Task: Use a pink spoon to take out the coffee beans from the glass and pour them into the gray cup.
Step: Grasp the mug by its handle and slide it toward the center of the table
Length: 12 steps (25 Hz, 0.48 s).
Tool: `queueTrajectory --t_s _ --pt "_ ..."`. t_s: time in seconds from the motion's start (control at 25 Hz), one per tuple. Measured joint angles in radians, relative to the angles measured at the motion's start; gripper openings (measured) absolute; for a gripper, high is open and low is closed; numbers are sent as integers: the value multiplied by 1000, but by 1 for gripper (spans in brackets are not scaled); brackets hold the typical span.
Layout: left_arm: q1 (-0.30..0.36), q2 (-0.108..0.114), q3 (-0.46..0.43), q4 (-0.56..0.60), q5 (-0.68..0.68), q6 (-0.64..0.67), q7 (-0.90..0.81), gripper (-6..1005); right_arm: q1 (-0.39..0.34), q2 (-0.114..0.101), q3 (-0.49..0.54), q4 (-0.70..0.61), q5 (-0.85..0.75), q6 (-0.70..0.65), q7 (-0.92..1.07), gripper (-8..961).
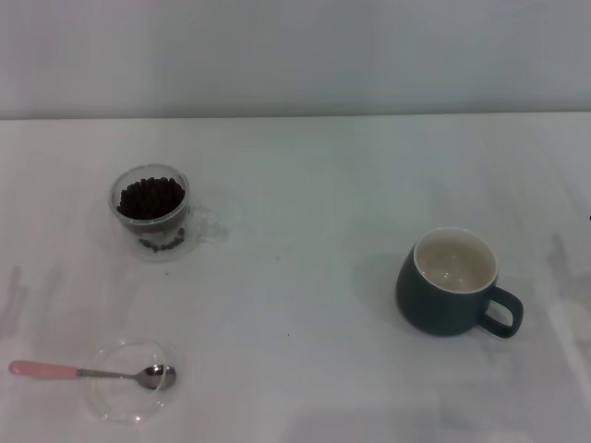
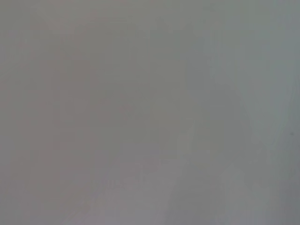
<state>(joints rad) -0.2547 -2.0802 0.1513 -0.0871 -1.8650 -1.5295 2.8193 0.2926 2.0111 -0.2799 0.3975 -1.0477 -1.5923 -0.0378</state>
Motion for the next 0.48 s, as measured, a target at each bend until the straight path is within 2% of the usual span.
queueTrajectory --t_s 0.48 --pt "-3 0 3 -2 15 0 -2 771 -1 0 1 -5 3 14 0 735"
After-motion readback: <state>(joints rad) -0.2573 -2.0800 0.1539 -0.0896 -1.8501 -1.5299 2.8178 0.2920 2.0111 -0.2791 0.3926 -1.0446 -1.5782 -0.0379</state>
